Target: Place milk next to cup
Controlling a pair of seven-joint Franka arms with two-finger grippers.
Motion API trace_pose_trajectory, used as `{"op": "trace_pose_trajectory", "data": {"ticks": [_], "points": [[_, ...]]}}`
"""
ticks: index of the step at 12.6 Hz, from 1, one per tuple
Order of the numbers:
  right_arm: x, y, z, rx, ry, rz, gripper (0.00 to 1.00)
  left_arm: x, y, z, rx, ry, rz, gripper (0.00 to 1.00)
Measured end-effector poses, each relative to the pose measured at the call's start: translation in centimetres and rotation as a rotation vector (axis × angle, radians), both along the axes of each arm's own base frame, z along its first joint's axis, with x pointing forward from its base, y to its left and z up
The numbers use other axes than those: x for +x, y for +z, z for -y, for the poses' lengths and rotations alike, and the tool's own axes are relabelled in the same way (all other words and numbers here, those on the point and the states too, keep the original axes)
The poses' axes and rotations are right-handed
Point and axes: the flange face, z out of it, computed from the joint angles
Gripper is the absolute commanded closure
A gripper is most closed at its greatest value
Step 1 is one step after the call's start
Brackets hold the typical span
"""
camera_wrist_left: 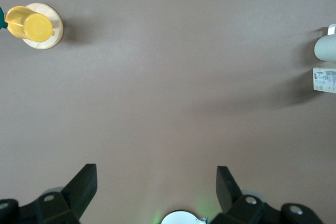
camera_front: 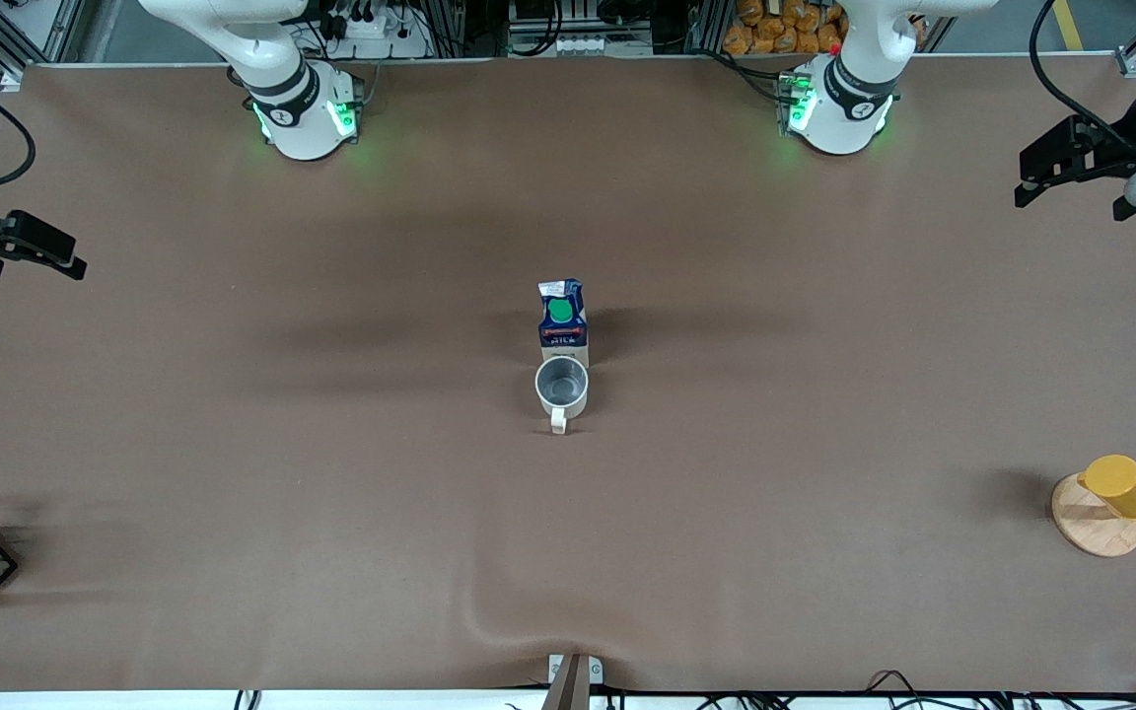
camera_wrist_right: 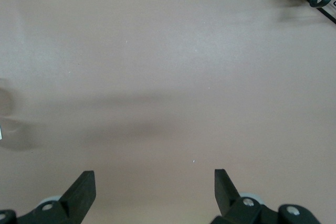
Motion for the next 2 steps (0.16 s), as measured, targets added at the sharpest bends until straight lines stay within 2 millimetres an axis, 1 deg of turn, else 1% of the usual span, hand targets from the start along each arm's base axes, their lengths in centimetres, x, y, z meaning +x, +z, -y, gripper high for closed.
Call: {"op": "trace_pose_trajectory", "data": {"ticks": [2], "points": [[0.00,0.00,0.00,0.000,0.000,0.000,0.00,0.09,-0.14,-0.04,0.000,0.002,-0.003,0.00]]}}
